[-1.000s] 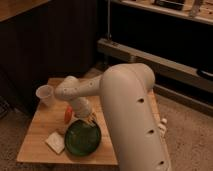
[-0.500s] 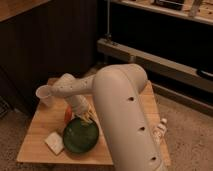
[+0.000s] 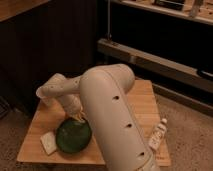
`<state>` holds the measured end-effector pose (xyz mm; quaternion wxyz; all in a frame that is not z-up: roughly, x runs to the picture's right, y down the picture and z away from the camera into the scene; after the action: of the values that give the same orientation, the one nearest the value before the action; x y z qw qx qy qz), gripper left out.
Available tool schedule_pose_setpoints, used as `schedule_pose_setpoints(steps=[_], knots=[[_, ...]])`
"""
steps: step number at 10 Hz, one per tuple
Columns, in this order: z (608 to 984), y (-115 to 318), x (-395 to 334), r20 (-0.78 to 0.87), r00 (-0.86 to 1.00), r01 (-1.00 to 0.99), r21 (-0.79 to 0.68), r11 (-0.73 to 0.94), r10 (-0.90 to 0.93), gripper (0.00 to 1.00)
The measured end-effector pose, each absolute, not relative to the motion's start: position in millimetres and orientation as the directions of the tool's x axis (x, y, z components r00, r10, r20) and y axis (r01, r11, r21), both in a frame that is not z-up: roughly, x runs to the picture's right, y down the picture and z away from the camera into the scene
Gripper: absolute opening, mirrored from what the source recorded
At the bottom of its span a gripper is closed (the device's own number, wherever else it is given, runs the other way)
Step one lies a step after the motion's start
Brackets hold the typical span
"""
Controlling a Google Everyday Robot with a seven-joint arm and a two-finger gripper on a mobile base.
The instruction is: Drag the ceramic bowl in a circle
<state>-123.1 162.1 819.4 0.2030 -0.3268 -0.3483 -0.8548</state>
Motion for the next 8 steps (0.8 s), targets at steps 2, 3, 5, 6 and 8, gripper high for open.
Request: schedule_pose_setpoints(steps=[2, 3, 5, 6, 8], knots=[[828, 147, -115, 0.717, -0.681, 0.61, 0.441, -0.659, -0.15, 0.0], [832, 139, -109, 0.727, -0.666, 0.631, 0.431, -0.645, -0.165, 0.0], [839, 127, -99, 0.747, -0.638, 0.664, 0.41, -0.625, -0.188, 0.0], [844, 119, -89, 0.763, -0.614, 0.688, 0.391, -0.611, -0.203, 0.0], [849, 108, -71, 0.787, -0.574, 0.729, 0.364, -0.58, -0.228, 0.0]])
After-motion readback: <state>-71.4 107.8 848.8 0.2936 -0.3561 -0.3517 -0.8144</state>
